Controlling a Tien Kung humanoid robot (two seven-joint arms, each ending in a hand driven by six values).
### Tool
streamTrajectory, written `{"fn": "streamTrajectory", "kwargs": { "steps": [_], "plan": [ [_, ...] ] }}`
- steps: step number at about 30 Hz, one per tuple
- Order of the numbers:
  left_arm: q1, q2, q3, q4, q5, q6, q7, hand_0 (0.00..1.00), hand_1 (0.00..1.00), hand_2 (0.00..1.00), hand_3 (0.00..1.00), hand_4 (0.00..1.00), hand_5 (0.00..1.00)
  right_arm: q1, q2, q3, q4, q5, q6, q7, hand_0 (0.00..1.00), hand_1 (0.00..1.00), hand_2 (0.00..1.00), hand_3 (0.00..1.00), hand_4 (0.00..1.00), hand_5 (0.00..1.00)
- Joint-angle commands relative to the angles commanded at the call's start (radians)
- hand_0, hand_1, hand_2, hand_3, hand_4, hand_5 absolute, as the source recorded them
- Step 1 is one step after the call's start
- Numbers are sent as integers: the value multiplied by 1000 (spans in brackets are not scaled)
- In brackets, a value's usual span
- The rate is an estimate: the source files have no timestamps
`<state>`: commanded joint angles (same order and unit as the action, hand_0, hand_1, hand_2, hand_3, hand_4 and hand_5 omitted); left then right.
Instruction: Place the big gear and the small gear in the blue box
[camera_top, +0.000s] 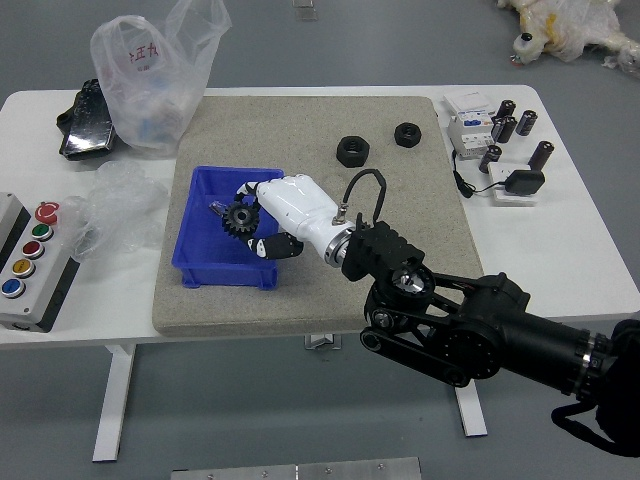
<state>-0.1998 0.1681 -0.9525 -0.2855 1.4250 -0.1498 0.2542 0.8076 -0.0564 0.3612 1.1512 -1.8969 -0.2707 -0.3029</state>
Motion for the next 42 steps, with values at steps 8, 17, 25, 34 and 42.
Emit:
{"fn": "streamTrajectory", "kwargs": {
  "steps": [8, 17, 25, 34, 42],
  "plan": [
    [0, 0, -2, -1, 2, -1, 1, 718, 573, 562, 677, 701, 509, 2, 0, 5, 4, 15, -18, -15, 405, 741, 878, 871, 594, 299],
    [0, -2, -2, -1, 2, -2, 1, 717, 573, 563, 677, 702, 511, 0, -6, 6, 23, 17, -6, -23, 420, 772, 949, 995, 705, 302],
    [2, -5, -1, 0, -2, 1, 1, 717, 573, 563, 678, 702, 514, -29, -86, 136, 17, 20, -39, -4, 406, 755, 889, 930, 707, 313],
    [3, -6, 7, 1, -14, 6, -3, 717, 573, 563, 678, 702, 516, -102, -157, 155, -69, 31, -24, -10, 389, 726, 832, 873, 737, 336],
    [1, -8, 9, 2, -14, 6, -5, 718, 574, 563, 678, 701, 516, -133, -158, 140, -78, 26, -17, -9, 388, 723, 828, 873, 738, 340]
  ]
}}
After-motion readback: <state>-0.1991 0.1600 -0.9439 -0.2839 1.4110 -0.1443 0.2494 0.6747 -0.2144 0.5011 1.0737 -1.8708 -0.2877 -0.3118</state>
